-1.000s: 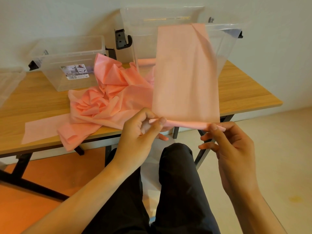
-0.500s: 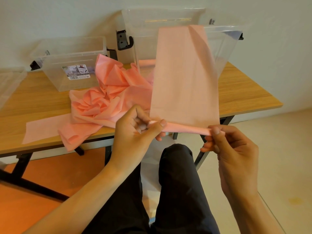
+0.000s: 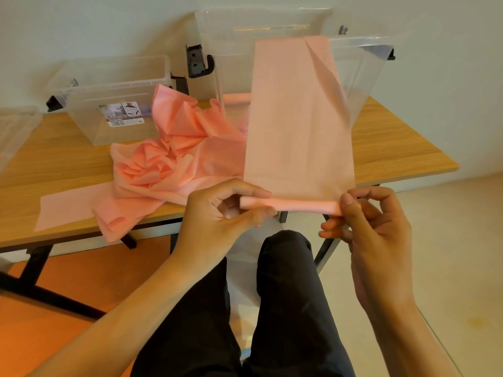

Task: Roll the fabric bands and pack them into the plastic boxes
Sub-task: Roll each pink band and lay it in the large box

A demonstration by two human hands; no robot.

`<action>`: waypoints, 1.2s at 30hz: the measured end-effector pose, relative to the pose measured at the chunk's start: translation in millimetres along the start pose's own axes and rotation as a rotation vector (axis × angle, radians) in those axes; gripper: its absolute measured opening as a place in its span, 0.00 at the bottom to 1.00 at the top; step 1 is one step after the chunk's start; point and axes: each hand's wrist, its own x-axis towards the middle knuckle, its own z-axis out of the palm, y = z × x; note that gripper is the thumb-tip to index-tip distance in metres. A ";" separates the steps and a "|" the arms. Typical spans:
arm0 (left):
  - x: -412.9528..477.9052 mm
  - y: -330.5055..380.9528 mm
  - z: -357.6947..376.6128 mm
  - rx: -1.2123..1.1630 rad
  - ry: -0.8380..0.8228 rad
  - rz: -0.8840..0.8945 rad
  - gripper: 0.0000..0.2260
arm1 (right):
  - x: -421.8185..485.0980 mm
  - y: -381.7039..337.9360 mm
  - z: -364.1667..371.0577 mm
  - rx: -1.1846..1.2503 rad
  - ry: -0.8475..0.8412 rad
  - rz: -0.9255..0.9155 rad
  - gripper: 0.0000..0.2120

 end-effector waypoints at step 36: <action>4.0 -0.3 15.3 -0.029 0.095 -0.046 0.07 | 3.7 -4.5 3.4 0.038 -0.016 0.037 0.11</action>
